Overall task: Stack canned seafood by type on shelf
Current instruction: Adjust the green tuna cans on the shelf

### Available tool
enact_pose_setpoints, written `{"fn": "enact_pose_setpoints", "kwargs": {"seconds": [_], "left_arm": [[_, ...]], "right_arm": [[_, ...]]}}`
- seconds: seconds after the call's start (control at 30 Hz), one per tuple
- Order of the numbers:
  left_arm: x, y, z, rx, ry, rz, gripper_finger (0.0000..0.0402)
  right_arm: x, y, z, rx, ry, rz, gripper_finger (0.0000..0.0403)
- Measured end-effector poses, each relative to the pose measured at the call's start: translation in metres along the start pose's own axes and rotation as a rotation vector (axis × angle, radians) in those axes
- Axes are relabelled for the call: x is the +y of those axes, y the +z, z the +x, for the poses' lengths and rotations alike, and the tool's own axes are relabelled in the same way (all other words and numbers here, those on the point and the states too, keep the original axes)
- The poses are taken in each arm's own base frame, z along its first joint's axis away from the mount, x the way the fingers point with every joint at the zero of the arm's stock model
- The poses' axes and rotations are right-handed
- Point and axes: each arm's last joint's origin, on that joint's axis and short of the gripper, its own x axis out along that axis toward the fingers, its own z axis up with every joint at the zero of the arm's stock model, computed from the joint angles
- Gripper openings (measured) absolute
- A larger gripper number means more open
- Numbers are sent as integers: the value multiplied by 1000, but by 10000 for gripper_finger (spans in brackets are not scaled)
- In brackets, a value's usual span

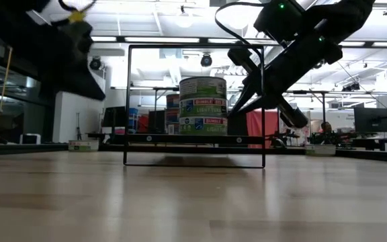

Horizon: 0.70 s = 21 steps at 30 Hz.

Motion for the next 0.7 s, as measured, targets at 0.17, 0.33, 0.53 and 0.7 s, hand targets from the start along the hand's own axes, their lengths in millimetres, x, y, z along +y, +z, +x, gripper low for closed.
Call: {"fn": "enact_pose_setpoints", "kwargs": {"seconds": [0.17, 0.33, 0.53, 0.7], "left_arm": [[-14, -14, 27, 66, -38, 66, 0], [-16, -30, 46, 141, -16, 58, 0], [-19, -39, 60, 164, -32, 45, 0], [-24, -43, 68, 160, -73, 46, 0]], "right_arm": [[1, 0, 0, -1, 7, 0, 0], [1, 0, 0, -1, 6, 1, 0], [0, -3, 0, 6, -2, -8, 0], [-2, -5, 0, 14, -25, -18, 0]]}}
